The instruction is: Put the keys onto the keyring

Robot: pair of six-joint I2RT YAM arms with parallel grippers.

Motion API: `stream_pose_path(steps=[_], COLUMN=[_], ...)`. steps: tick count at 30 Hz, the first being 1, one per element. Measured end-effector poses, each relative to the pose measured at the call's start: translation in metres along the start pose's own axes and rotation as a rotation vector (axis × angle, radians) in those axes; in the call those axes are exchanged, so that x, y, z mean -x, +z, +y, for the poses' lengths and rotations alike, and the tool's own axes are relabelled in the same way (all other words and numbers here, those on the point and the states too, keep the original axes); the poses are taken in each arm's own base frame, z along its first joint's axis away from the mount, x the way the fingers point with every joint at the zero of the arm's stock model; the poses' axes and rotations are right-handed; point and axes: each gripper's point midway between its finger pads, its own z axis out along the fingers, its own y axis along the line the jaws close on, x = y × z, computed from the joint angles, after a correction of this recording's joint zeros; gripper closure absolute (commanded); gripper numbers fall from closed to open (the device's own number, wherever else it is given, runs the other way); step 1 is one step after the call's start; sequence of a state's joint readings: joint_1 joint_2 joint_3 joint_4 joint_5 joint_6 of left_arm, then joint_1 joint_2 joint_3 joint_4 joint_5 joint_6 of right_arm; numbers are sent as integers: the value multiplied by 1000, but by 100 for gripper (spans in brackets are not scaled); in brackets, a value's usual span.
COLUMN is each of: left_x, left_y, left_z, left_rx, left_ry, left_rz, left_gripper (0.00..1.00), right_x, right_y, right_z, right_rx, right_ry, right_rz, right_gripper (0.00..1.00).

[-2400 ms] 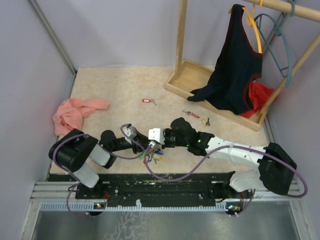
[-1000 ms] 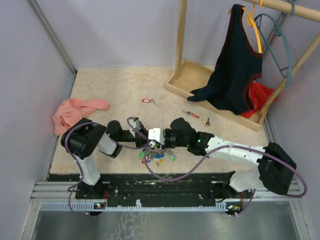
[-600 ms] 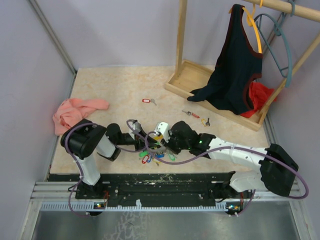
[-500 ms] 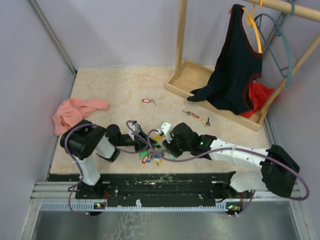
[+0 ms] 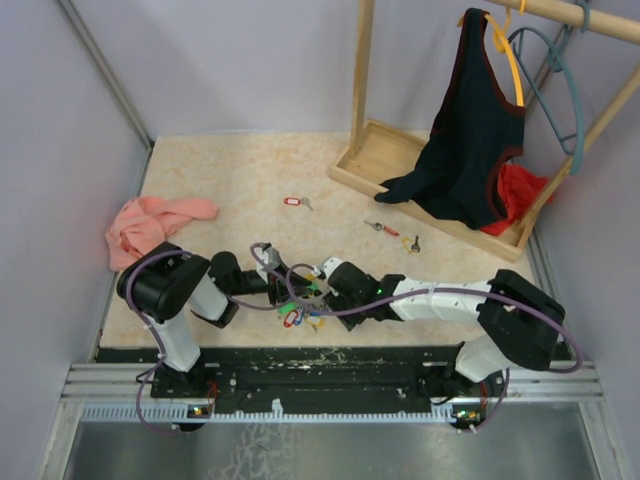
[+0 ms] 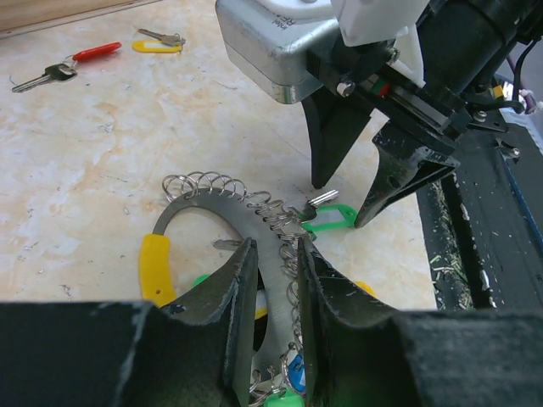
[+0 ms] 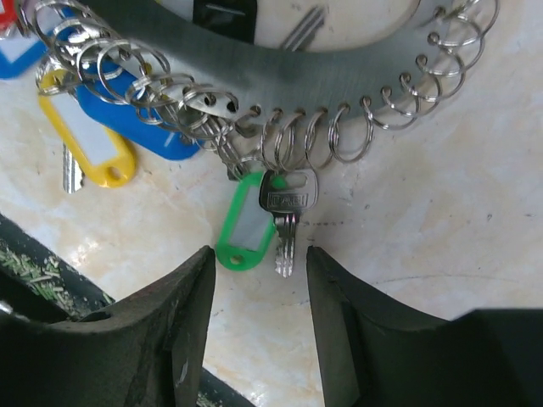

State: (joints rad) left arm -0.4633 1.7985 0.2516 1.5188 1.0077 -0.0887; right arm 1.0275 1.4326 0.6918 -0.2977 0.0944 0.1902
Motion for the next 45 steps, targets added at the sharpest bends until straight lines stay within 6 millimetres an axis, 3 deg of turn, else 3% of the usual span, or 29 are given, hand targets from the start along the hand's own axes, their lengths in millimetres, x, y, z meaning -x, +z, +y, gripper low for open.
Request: stream_pose_path(steps=[12,22,36,45], left_x=[-2,-3,1,1], left_y=[-1,-3,-4,-4], left_z=[2,1,0,-4], left_rx=[18,28,27,6], left_ry=[7,15,36,39], left_rz=[3,5,-2,-2], left_gripper=[69,69,69,69], right_x=[15,17,12,13], right_y=[10,12,2,-10], right_z=[2,9,-3,-16], right_rx=[-92,-110,-155,-174], right_ry=[12,46,53,37], right_rz=[-2,10,17,17], right_gripper=[51,67,95,100])
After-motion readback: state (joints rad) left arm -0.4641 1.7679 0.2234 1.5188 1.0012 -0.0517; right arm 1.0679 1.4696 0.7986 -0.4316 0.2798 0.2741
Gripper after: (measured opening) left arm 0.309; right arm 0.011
